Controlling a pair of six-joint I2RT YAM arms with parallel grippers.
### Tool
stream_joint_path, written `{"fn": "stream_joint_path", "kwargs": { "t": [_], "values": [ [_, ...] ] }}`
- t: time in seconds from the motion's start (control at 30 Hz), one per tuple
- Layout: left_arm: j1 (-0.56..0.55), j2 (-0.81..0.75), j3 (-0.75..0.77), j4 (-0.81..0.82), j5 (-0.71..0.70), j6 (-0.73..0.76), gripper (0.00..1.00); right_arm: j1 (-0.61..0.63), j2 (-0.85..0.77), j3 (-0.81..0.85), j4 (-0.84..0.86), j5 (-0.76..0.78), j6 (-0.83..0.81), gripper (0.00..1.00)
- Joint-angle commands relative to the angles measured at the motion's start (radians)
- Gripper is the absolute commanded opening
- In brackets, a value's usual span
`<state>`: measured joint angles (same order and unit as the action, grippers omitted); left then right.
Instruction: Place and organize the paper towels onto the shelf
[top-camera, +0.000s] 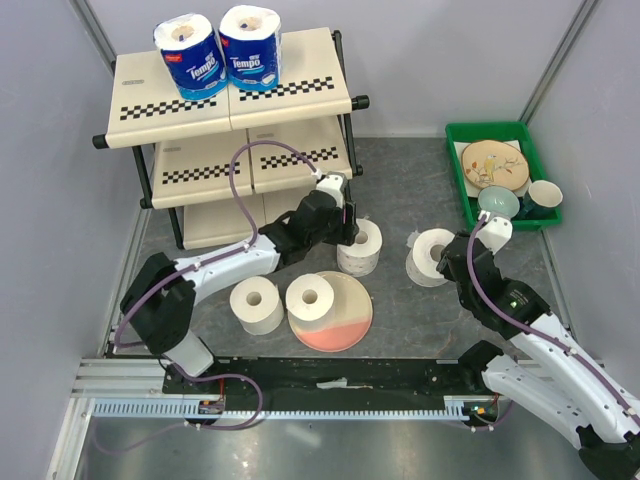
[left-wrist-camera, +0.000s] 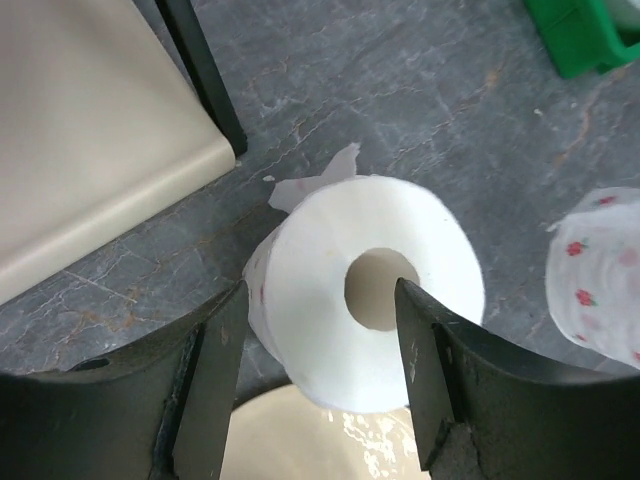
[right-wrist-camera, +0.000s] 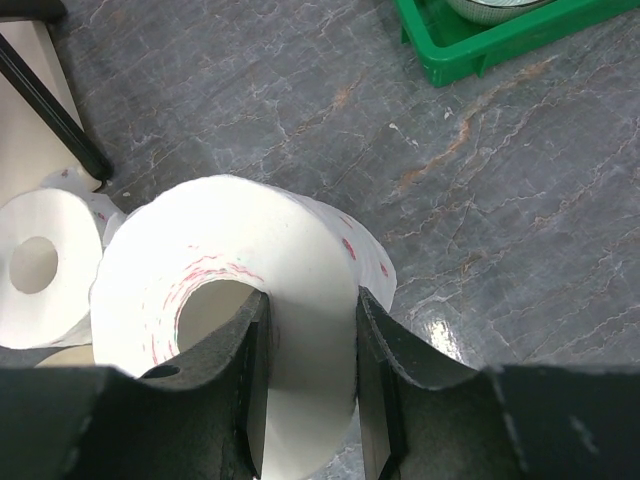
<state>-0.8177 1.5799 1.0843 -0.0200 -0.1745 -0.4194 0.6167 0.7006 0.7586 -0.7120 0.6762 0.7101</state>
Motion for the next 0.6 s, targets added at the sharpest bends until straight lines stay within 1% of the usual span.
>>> {"fn": "stream_joint_path", "kwargs": {
  "t": [0.0, 0.47, 0.57],
  "values": [
    [-0.009, 0.061, 0.081, -0.024, -0.04, 0.034, 0.67, -0.003, -0.006, 0.012, 0.039, 0.033, 0.0, 0.33],
    [-0.026, 0.163, 0.131, -0.074, -0.082, 0.059, 0.61, -0.005, 0.0, -0.016, 0.052, 0.036, 0.003, 0.34],
    [-0.026, 0.176, 0.135, -0.075, -0.08, 0.06, 0.57, -0.003, -0.001, -0.019, 0.052, 0.034, 0.005, 0.34]
  ]
}}
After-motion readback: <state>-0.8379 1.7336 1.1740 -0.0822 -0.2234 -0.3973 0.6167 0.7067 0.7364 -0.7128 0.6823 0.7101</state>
